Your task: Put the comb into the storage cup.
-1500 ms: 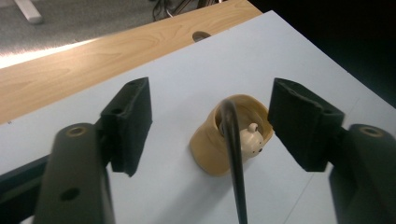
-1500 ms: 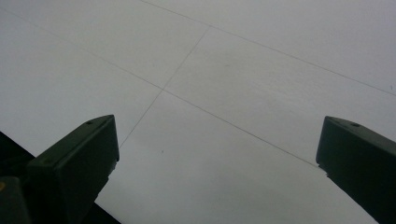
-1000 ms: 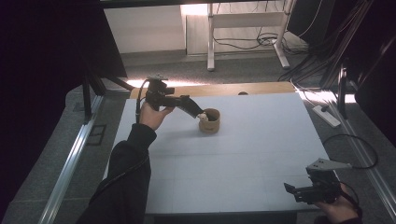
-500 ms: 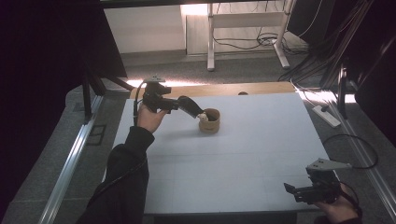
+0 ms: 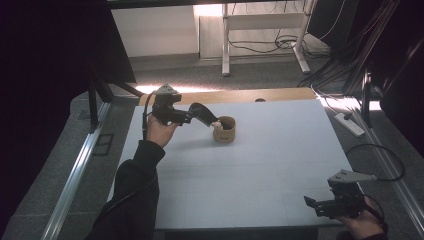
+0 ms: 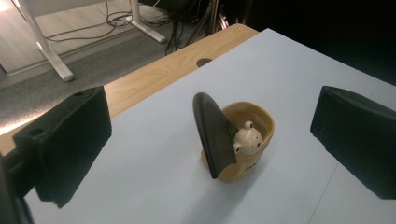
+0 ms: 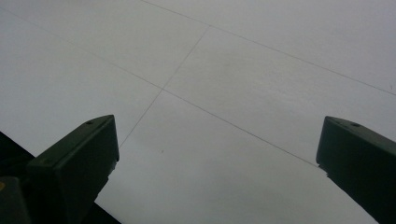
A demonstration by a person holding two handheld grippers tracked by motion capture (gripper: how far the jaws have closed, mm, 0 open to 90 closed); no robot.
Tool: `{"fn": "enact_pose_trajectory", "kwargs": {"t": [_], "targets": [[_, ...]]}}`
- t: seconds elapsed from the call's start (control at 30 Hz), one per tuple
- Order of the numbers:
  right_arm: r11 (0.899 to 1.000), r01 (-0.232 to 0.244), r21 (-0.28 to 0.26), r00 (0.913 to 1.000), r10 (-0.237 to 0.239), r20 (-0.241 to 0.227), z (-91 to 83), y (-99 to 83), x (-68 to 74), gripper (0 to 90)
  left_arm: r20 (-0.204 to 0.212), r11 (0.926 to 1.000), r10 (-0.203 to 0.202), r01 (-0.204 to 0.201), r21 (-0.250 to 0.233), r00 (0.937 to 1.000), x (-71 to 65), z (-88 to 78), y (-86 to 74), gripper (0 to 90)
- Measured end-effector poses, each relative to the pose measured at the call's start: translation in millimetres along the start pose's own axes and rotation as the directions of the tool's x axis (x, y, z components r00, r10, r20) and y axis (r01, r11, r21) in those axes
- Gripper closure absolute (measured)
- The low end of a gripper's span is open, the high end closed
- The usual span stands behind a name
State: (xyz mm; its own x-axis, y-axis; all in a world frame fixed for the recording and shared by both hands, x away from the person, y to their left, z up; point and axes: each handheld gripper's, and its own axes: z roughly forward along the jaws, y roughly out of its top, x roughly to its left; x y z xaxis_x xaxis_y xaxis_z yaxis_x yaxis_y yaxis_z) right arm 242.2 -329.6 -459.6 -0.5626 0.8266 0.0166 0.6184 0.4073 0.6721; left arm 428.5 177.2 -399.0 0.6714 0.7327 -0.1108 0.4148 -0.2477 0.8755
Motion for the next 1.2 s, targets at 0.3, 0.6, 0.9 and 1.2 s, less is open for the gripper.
{"fn": "enact_pose_trajectory", "kwargs": {"t": [0.3, 0.6, 0.9, 1.2], "targets": [[1.0, 0.001, 0.003, 1.0, -0.001, 0.001, 0.0, 0.1, 0.1, 0.0, -0.002, 0.9994, 0.017, -0.017, -0.031, 0.9999, -3.9, -4.6, -10.6, 0.0], [1.0, -0.002, -0.002, 1.0, 0.002, 0.003, -0.3, -0.1, 0.0, 0.0, 0.007, 0.9987, 0.015, -0.014, -0.049, 0.9999, -4.6, -5.6, -22.3, 0.0], [1.0, -0.006, -0.003, 1.0, 0.006, 0.006, -0.4, -0.2, 0.0, 0.0, 0.016, 0.9989, 0.008, -0.007, -0.047, 0.9998, -5.8, -5.0, -34.1, 0.0], [1.0, -0.01, -0.005, 0.9999, 0.01, 0.01, -0.8, -0.4, 0.1, 0.0, 0.02, 0.9986, -0.005, 0.007, -0.052, 0.9998, -6.3, -9.8, -44.4, 0.0]]}}
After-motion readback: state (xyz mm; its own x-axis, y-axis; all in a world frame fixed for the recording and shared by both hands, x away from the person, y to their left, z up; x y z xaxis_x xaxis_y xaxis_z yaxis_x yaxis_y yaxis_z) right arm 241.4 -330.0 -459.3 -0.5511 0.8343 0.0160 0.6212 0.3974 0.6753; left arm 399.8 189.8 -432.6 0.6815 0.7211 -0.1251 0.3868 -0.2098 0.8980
